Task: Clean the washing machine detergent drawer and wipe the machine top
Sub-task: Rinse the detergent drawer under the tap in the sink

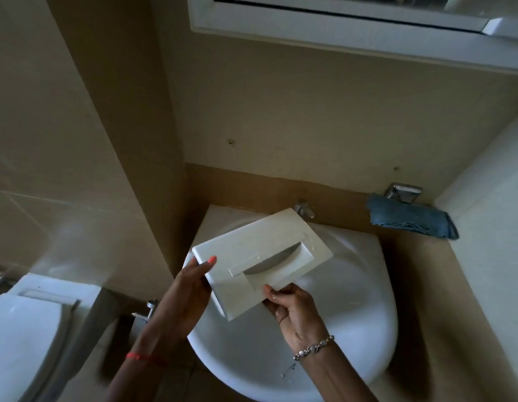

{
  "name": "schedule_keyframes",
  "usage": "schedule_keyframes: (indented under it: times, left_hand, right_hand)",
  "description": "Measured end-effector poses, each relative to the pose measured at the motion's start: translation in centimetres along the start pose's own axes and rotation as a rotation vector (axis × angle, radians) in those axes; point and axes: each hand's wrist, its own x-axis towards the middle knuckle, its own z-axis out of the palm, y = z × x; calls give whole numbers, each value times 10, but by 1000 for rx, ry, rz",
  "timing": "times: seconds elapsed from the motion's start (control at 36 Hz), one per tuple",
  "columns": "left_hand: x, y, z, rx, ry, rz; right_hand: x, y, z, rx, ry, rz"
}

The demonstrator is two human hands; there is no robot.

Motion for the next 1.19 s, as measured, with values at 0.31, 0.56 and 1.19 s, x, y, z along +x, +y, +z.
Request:
schedule_keyframes:
  times: [0.31,0.56,1.19]
  left_hand:
    - [35,-6,3,220,131,-50]
    - [41,-16,7,278,38,-77]
    - [59,-34,20,328,-10,-115]
  right_hand:
    - [-20,18,-28,-85,-93,147]
    - [-24,-96,-64,-626,-286,310]
    - [171,-84,-32,-59,196,483]
